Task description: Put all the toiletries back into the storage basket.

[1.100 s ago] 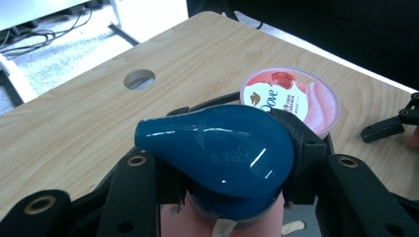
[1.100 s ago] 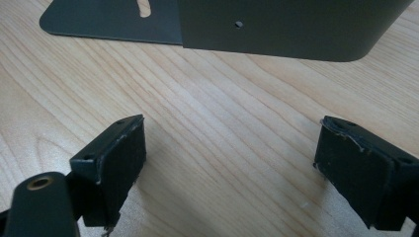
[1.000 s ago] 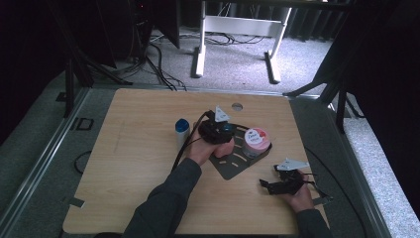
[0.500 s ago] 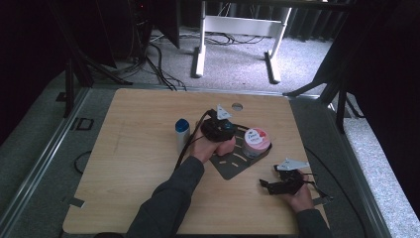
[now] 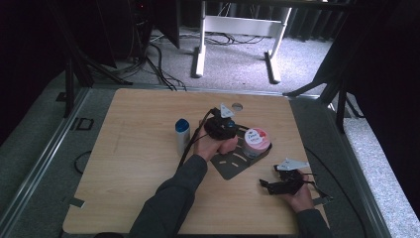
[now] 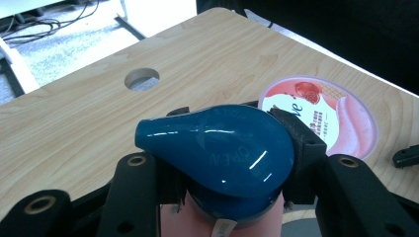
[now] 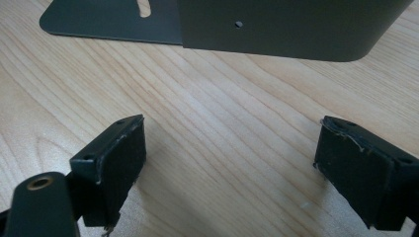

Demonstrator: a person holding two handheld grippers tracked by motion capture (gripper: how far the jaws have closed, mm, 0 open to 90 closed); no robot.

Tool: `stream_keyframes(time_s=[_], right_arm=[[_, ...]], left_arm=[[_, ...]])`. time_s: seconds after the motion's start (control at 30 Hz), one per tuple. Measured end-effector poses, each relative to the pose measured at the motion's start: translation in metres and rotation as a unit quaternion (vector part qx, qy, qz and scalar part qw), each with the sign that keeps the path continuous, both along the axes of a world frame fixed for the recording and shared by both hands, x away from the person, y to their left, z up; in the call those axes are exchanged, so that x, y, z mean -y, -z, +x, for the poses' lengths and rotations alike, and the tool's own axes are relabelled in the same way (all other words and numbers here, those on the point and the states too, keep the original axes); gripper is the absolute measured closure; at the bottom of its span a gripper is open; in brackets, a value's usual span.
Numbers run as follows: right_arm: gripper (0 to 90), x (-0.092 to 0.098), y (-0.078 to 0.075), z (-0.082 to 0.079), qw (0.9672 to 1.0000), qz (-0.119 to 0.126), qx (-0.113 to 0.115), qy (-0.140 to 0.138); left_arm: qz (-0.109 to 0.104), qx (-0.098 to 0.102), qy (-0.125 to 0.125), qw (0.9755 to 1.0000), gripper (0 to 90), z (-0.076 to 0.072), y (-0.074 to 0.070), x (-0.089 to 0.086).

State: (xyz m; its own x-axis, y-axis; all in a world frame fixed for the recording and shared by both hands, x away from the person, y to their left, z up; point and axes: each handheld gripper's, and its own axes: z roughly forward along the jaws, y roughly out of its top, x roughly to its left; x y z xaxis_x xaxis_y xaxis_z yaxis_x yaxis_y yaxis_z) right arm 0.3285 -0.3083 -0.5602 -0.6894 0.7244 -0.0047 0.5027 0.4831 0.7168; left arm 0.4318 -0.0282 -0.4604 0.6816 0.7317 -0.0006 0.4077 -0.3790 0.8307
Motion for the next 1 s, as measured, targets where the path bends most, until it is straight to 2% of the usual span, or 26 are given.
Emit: stream_keyframes(time_s=[0.17,0.3,0.67,1.0], right_arm=[[12.0,0.0,0.0,0.0,1.0,0.0,0.0,0.0],[12.0,0.0,0.0,0.0,1.0,0.0,0.0,0.001],[12.0,0.0,0.0,0.0,1.0,0.0,-0.001,0.0],[12.0,0.0,0.0,0.0,1.0,0.0,-0.001,0.0]], left_arm=[[-0.004,0.002,-0.005,1.0,52.9,0.003,0.0,0.003],[0.005,0.002,-0.005,1.0,52.9,0.005,0.001,0.006],[0.012,0.001,-0.008,0.9999,52.9,0.011,0.002,0.013],[0.005,0.0,-0.015,0.9999,52.9,0.018,0.003,0.018]])
